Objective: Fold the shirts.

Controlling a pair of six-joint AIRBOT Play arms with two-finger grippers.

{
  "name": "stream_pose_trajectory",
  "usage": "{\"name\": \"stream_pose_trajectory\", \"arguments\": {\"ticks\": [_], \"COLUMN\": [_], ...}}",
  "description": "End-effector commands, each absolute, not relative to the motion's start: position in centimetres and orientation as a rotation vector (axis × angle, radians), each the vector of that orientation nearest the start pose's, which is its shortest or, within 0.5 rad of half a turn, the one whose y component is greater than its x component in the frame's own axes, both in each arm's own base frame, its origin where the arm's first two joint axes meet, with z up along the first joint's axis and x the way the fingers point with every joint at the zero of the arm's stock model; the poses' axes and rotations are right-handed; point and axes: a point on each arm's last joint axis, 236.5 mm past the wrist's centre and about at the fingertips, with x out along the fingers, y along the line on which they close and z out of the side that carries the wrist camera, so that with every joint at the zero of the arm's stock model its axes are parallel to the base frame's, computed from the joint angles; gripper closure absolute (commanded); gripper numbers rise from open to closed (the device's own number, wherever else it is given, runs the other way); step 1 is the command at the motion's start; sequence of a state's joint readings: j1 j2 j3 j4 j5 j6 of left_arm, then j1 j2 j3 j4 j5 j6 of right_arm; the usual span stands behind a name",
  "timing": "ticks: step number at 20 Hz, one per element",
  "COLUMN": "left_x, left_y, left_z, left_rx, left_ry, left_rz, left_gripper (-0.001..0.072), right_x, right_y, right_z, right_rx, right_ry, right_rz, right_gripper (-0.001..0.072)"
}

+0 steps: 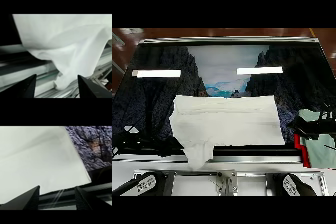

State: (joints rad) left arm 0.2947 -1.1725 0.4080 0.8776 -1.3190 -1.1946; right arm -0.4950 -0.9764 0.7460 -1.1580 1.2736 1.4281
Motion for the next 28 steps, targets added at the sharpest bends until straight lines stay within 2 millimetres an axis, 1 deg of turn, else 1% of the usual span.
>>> {"name": "stream_pose_trajectory", "arguments": {"ticks": [1, 2, 3, 4, 5, 6, 7, 8, 9, 11, 13, 14, 16, 18, 20, 22, 24, 25, 28], "left_x": [18.2, 18.5, 18.9, 19.0, 18.7, 18.4, 18.1, 18.1, 18.4, 19.2, 20.3, 20.9, 21.4, 20.9, 20.5, 20.3, 20.4, 20.5, 20.6], "left_y": [-11.8, -12.5, -13.3, -14.0, -14.8, -15.4, -15.6, -15.6, -15.5, -15.0, -14.3, -13.8, -12.9, -13.0, -13.2, -13.3, -13.3, -13.2, -13.2], "left_z": [-11.1, -11.3, -11.7, -12.1, -12.3, -12.5, -12.5, -12.3, -12.2, -11.5, -10.4, -9.8, -9.3, -9.2, -9.0, -8.9, -8.9, -9.0, -9.0], "left_rx": [-0.804, -0.809, -0.813, -0.815, -0.823, -0.821, -0.805, -0.799, -0.8, -0.807, -0.809, -0.807, -0.794, -0.796, -0.801, -0.803, -0.802, -0.8, -0.8], "left_ry": [1.694, 1.688, 1.683, 1.688, 1.705, 1.723, 1.73, 1.725, 1.711, 1.665, 1.594, 1.554, 1.518, 1.536, 1.553, 1.559, 1.555, 1.551, 1.548], "left_rz": [-0.35, -0.353, -0.355, -0.358, -0.368, -0.385, -0.406, -0.415, -0.415, -0.409, -0.403, -0.399, -0.384, -0.396, -0.412, -0.419, -0.415, -0.411, -0.408], "left_gripper": [0.0088, 0.0092, 0.0129, 0.0247, 0.0386, 0.0557, 0.0618, 0.0647, 0.0672, 0.0673, 0.0673, 0.0673, 0.0673, 0.0673, 0.0673, 0.0673, 0.0673, 0.0673, 0.0673], "right_x": [26.2, 26.3, 26.4, 26.5, 26.5, 26.5, 26.4, 26.3, 26.2, 26.2, 26.2, 26.1, 25.3, 24.1, 23.2, 22.6, 22.8, 22.9, 22.3], "right_y": [-3.9, -4.0, -4.1, -4.1, -4.1, -4.1, -4.3, -4.4, -4.6, -4.4, -4.5, -4.5, -3.7, -2.5, -2.0, -2.9, -3.8, -3.7, -3.1], "right_z": [-1.9, -1.9, -1.9, -1.9, -1.9, -1.9, -2.0, -2.1, -2.2, -2.1, -2.4, -2.9, -4.8, -6.9, -8.4, -9.3, -9.8, -9.9, -11.1], "right_rx": [0.618, 0.617, 0.616, 0.615, 0.615, 0.614, 0.603, 0.575, 0.559, 0.527, 0.525, 0.533, 0.584, 0.642, 0.621, 0.573, 0.545, 0.553, 0.592], "right_ry": [1.325, 1.32, 1.316, 1.313, 1.313, 1.314, 1.316, 1.32, 1.324, 1.321, 1.326, 1.35, 1.447, 1.566, 1.64, 1.669, 1.66, 1.66, 1.718], "right_rz": [-0.078, -0.081, -0.082, -0.084, -0.084, -0.084, -0.084, -0.071, -0.072, -0.035, -0.033, -0.031, -0.005, 0.05, 0.134, 0.122, 0.089, 0.089, 0.109], "right_gripper": [0.0146, 0.0146, 0.0146, 0.0146, 0.0145, 0.0144, 0.0142, 0.0079, 0.0052, 0.0053, 0.0056, 0.0064, 0.0065, 0.0064, 0.0064, 0.0064, 0.0066, 0.0066, 0.0065]}}
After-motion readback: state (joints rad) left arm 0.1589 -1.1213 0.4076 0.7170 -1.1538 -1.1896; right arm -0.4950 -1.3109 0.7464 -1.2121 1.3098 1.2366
